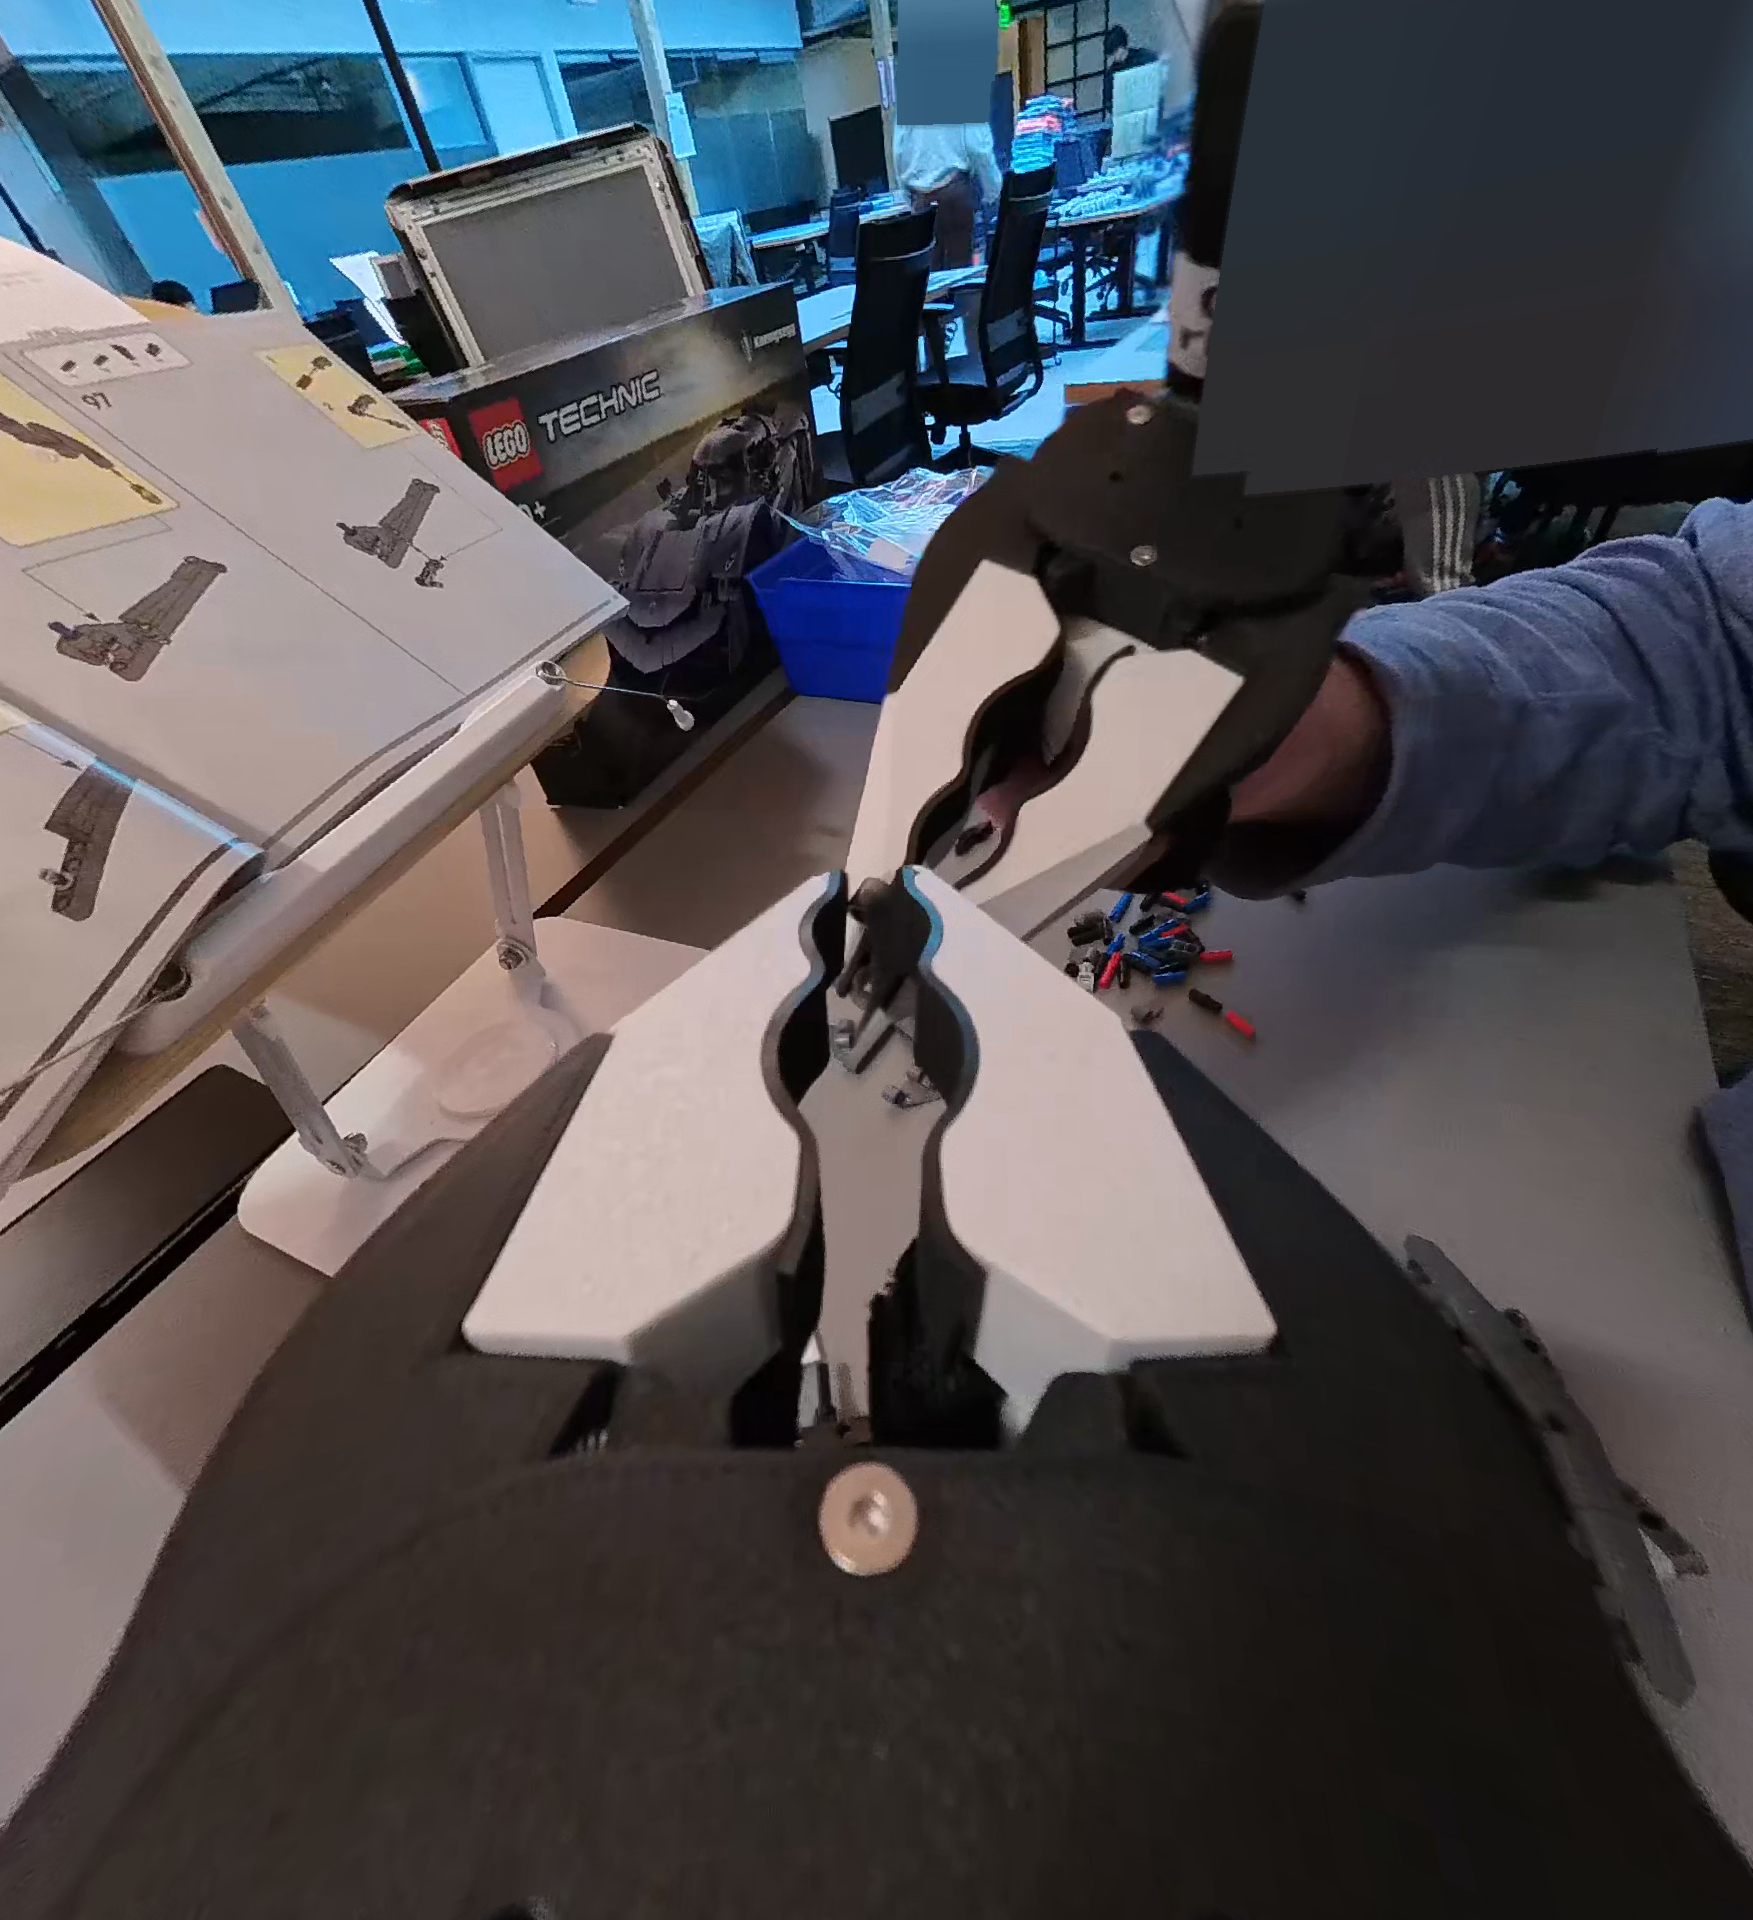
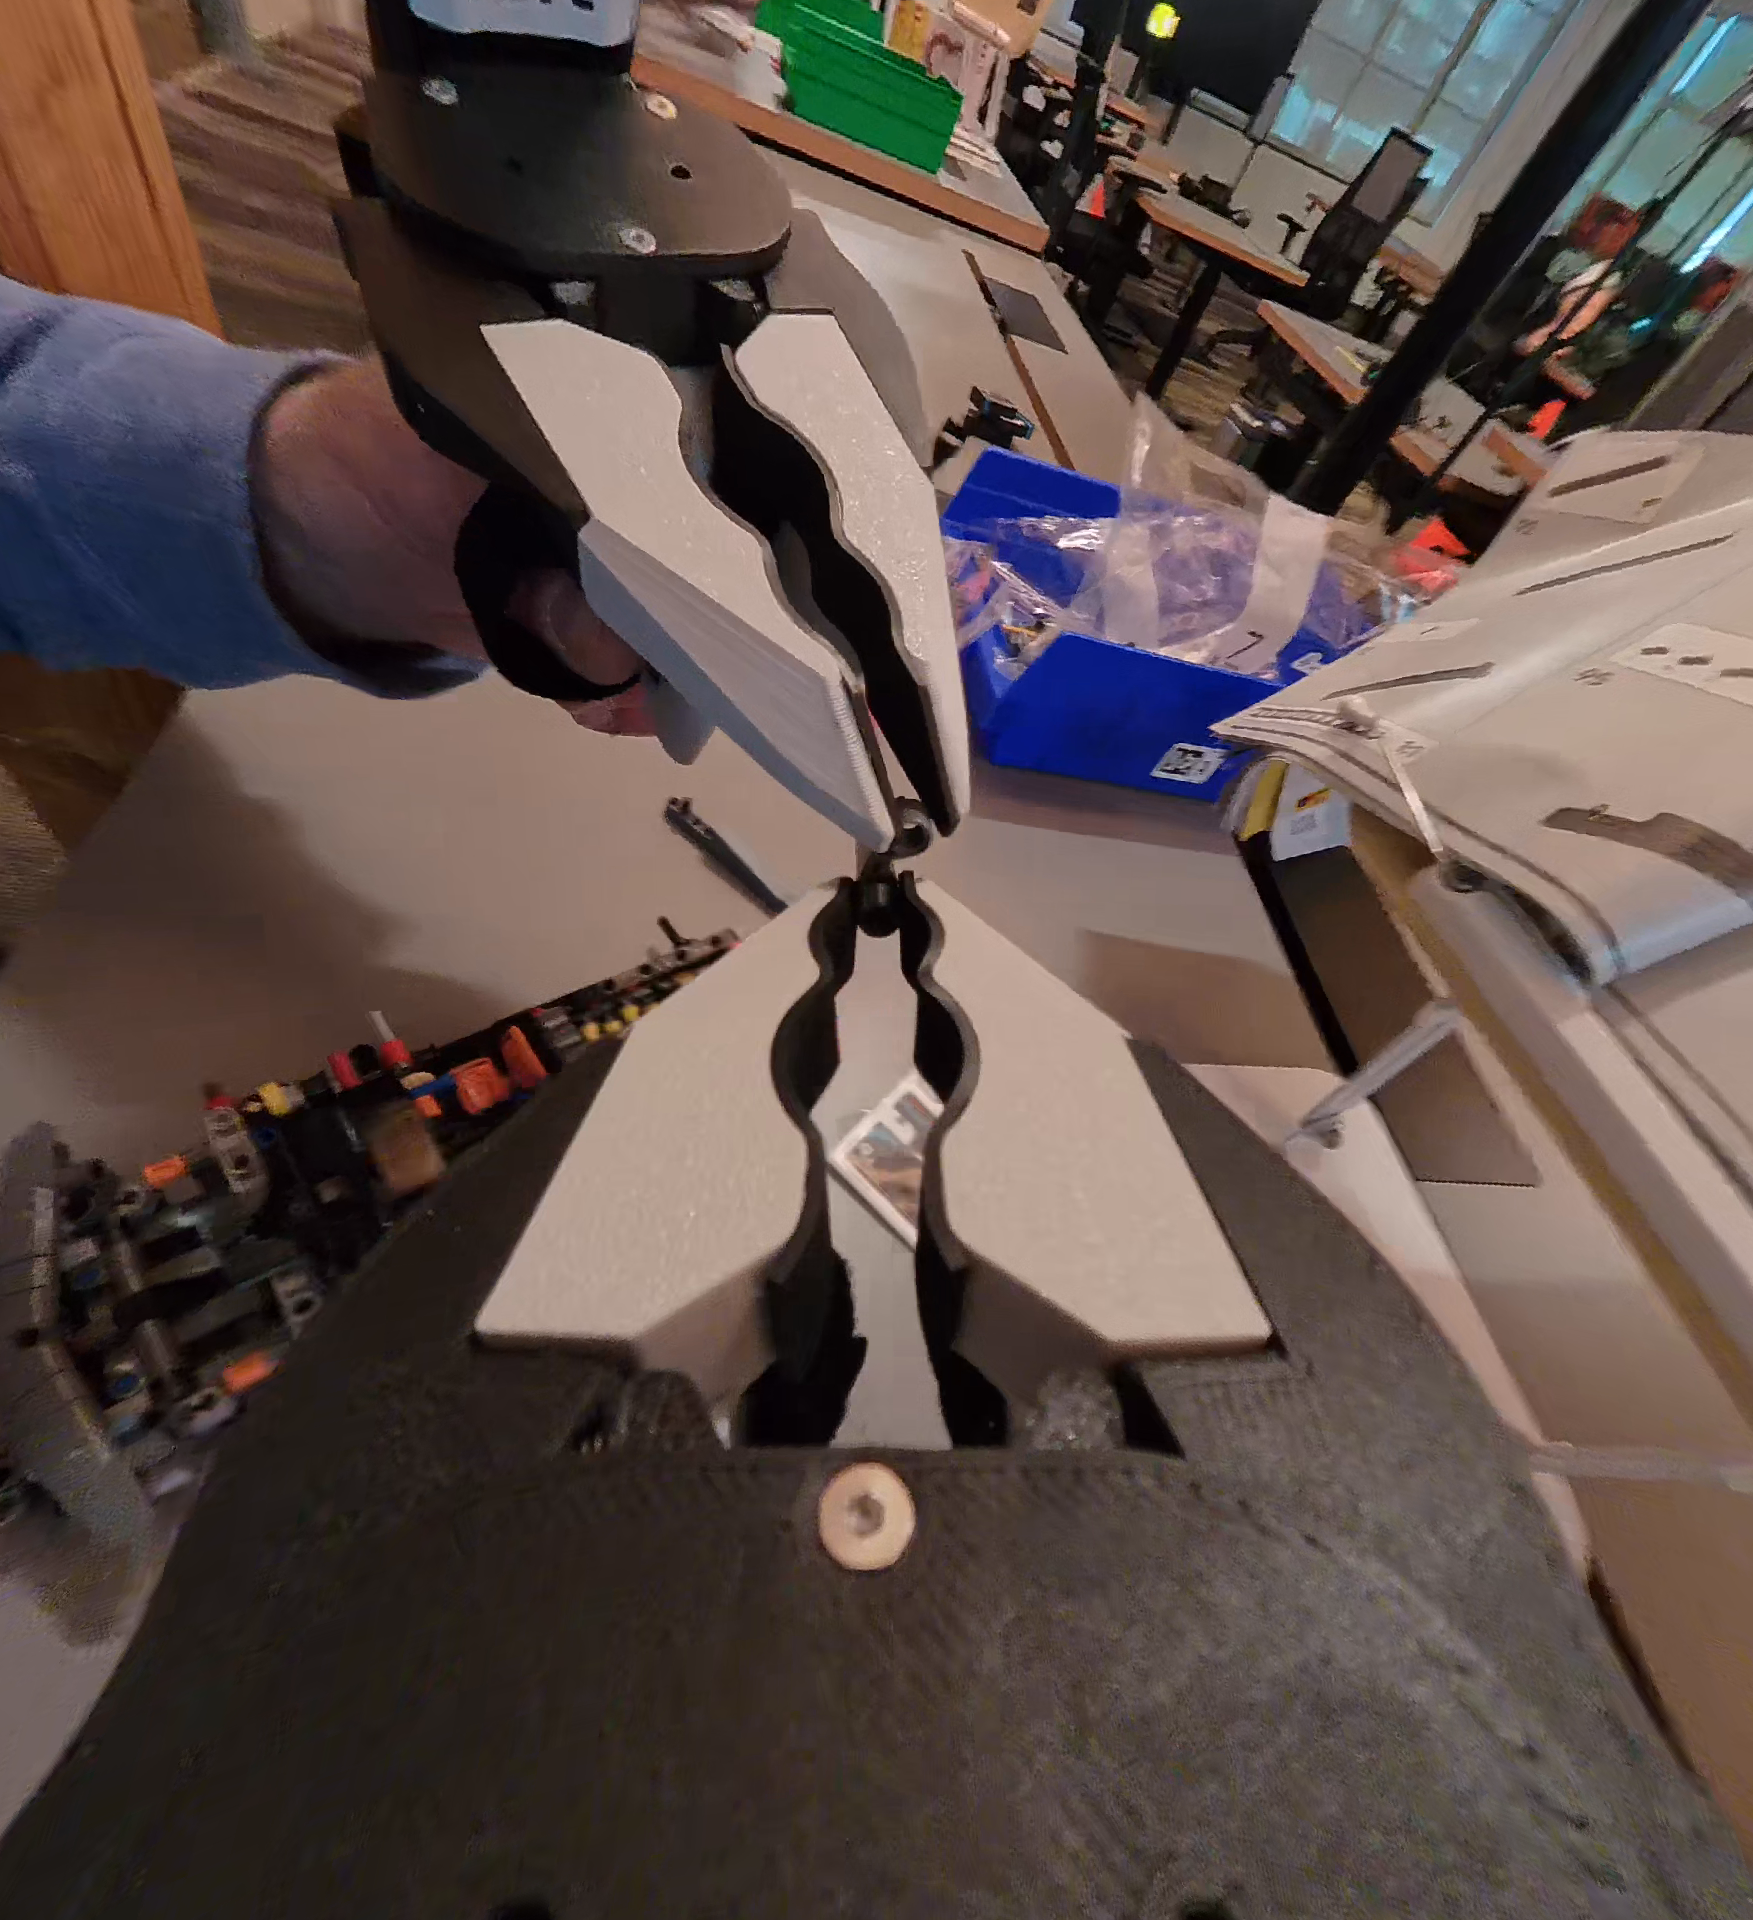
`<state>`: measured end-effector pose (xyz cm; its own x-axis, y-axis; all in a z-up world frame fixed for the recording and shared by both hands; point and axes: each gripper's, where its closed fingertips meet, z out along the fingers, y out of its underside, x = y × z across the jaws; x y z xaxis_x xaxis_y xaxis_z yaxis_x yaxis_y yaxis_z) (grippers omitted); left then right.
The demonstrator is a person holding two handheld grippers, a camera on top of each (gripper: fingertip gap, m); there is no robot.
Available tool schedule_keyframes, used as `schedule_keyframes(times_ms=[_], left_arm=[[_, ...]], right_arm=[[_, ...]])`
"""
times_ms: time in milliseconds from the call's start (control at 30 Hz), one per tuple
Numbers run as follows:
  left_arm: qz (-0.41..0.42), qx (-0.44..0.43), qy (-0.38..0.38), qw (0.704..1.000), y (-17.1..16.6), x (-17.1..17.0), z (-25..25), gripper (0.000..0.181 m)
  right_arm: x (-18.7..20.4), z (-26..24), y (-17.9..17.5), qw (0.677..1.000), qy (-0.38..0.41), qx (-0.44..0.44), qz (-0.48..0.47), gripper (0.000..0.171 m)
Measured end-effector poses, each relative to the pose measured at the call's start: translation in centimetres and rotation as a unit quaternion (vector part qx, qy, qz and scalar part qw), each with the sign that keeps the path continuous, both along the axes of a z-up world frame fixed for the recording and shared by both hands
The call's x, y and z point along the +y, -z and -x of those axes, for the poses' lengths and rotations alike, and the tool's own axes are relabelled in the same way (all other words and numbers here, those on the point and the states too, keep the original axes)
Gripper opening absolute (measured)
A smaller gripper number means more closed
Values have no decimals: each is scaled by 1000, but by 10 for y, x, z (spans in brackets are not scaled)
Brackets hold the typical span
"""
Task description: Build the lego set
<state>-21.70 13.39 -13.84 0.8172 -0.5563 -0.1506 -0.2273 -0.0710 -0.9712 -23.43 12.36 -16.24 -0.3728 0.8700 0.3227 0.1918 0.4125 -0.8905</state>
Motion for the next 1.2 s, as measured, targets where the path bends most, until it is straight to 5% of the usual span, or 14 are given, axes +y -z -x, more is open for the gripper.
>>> schedule_keyframes(times_ms=[33, 233, 500, 767, 1200], left_arm=[[3, -3, -3, 1000, 0, 1, 0, 7], [14, -38, -20, 999, -3, 4, 4, 20], [23, -45, -35, 998, -1, 7, 4, 23], [34, -32, -50, 998, 7, 12, 2, 7], [32, -25, -46, 998, 9, 11, -2, 5]], right_arm=[[3, 1, 0, 1000, 12, 5, -27, 5], [24, 4, -1, 968, 98, 43, -227, 4], [30, 4, -4, 923, 136, 71, -353, 4], [29, 4, -1, 910, 136, 67, -386, 4], [28, 0, 2, 905, 139, 64, -396, 4]])
